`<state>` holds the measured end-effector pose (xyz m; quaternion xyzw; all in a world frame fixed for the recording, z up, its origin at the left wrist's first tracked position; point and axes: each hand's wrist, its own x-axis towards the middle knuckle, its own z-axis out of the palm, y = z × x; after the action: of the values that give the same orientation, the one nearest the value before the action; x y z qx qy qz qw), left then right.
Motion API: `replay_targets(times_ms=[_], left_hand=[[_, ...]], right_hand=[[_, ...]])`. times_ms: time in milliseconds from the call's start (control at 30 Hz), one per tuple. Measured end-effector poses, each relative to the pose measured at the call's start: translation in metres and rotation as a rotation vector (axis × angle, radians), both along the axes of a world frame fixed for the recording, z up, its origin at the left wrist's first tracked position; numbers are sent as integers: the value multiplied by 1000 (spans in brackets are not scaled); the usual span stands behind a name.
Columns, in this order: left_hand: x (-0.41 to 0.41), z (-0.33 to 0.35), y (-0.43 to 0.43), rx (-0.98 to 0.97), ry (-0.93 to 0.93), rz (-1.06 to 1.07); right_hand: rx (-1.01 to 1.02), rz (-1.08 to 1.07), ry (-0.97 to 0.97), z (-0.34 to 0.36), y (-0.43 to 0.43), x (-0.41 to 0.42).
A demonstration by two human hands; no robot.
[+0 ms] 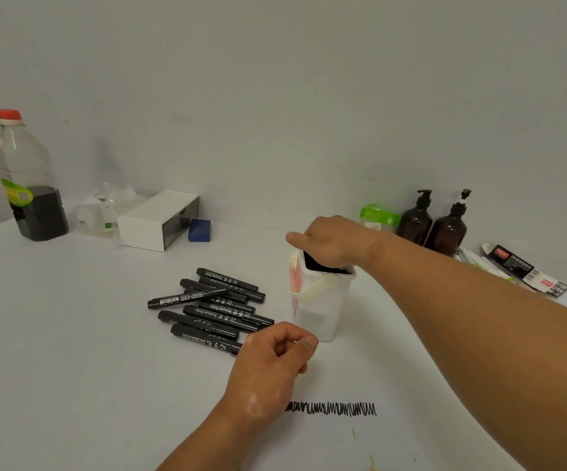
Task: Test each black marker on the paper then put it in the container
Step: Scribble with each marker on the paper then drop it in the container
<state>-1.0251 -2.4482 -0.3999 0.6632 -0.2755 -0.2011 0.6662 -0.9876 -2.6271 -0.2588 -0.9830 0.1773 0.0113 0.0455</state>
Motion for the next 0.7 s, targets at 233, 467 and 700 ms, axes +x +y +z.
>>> replay_targets(times_ms=[233,467,700], left_hand=[[1,-1,1,2,6,-3],[3,0,3,11,-11,1],[-1,4,4,59,-95,29]], right_hand=[[88,11,-98,12,-3,-13],[314,12,-584,20,-11,-90],[590,-131,-623,-83,-18,-185]])
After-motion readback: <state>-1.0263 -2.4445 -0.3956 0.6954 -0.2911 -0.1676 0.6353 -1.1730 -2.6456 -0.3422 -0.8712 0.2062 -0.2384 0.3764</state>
